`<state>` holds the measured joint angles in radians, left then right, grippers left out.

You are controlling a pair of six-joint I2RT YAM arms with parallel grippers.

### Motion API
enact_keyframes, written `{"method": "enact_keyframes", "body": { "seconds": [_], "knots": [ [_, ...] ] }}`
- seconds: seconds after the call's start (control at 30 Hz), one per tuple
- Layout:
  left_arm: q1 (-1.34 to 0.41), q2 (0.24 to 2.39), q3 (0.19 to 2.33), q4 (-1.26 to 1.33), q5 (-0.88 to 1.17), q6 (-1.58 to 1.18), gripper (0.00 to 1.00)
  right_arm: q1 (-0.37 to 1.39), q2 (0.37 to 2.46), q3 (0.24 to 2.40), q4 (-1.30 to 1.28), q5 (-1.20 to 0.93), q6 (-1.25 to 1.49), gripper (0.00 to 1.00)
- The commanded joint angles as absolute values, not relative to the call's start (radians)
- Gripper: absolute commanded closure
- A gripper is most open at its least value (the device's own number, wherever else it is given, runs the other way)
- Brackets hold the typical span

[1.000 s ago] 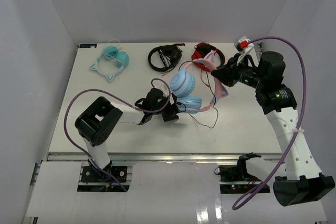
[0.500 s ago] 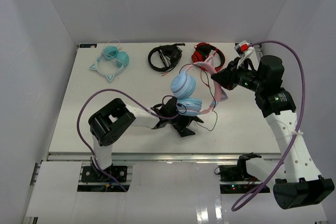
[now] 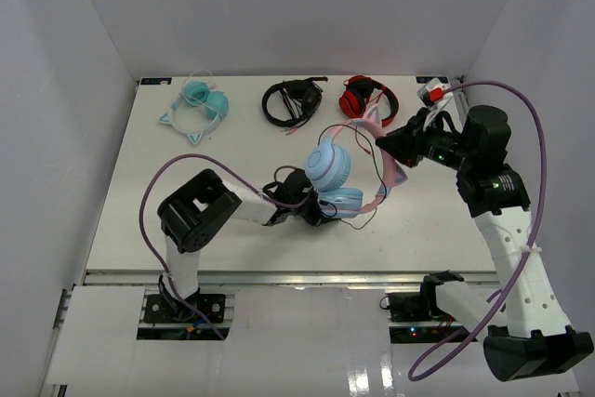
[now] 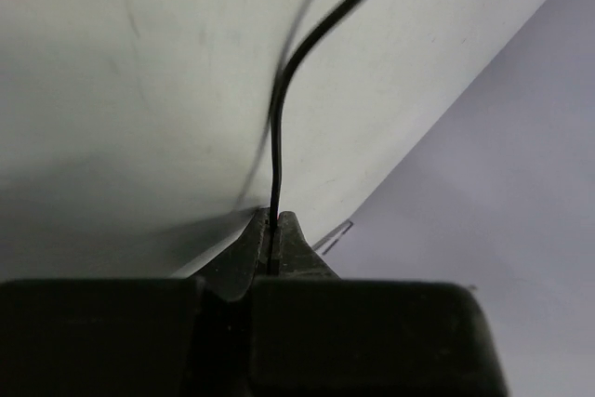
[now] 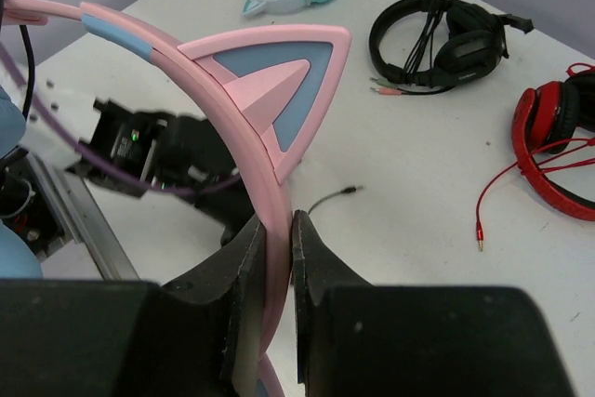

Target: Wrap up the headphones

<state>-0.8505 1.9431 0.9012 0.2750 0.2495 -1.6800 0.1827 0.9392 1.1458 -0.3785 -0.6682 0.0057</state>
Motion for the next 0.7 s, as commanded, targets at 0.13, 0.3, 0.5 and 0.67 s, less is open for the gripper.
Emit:
{"method": "enact_keyframes", "body": {
  "seconds": [0.13,0.3,0.5,0.67],
  "knots": [
    [-0.55,1.714,0.985,0.074,0.373,-1.175,1.0,0.187,0.89,1.139,-0.614,-0.611,-0.443,0.92],
    [-0.526,1.691,1.267,-0.177,0.39,-0.922,1.0,0.23,0.87,1.032,-0.587,-0.416,-0.588,0.92],
    [-0.614,1.644,1.454,-0.266,0.254,-0.794,1.0,0.385,0.888,0.936,-0.439,-0.098,-0.584,0.92],
    [-0.753,1.654,1.531,-0.276,0.153,-0.739,1.0,0.488,0.974,0.925,-0.335,0.104,-0.463,0.92]
  ]
}}
